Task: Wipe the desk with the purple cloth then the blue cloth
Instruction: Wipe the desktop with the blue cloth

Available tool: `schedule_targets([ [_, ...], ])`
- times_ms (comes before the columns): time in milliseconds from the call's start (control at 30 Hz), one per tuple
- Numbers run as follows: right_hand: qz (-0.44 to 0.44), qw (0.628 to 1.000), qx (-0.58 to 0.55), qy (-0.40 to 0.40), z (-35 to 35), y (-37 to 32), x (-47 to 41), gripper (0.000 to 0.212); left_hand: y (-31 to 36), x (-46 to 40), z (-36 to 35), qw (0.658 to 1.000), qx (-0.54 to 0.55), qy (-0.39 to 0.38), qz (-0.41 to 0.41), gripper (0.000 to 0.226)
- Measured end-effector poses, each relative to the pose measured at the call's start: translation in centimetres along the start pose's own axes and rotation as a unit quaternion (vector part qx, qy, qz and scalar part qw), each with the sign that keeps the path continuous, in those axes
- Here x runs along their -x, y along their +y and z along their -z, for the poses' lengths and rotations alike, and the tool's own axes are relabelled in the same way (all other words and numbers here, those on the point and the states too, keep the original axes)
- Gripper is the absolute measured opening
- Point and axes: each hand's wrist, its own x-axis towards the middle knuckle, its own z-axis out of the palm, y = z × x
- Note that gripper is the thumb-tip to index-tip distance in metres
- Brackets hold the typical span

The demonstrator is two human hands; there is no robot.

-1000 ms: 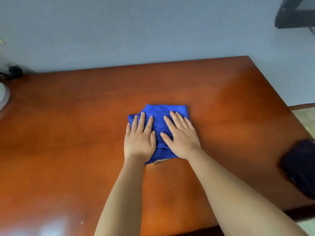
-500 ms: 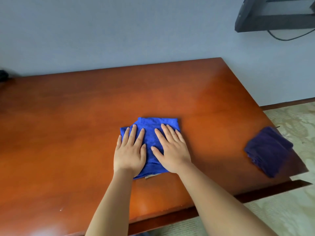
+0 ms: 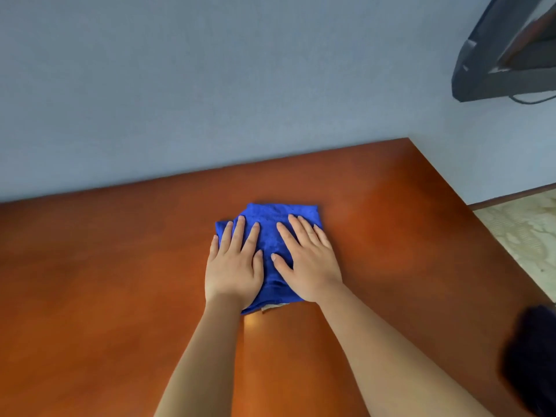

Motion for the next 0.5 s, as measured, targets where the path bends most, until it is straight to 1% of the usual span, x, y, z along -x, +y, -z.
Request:
schedule_targets([
  [167, -0.012, 1.000, 0.011, 0.005, 0.0, 0.6, -7.8, 0.074, -1.9, -8.0, 0.5, 1.000, -0.014, 0.011, -0.011, 0.077],
  [333, 0.000, 1.000, 0.022, -0.003, 0.1, 2.0, -12.2, 0.078, -2.4, -12.1, 0.6, 1.000, -0.024, 0.006, -0.013, 0.077],
  [467, 0.006, 1.000, 0.015, -0.007, 0.5, 2.9, -14.3, 0.081, -2.1, -14.1, 0.8, 0.999, -0.037, -0.001, 0.000, 0.058],
  [500, 0.007, 1.000, 0.012, -0.009, 0.5, 2.9, -14.4, 0.081, -2.0, -14.3, 0.8, 0.999, -0.043, -0.002, 0.002, 0.056],
])
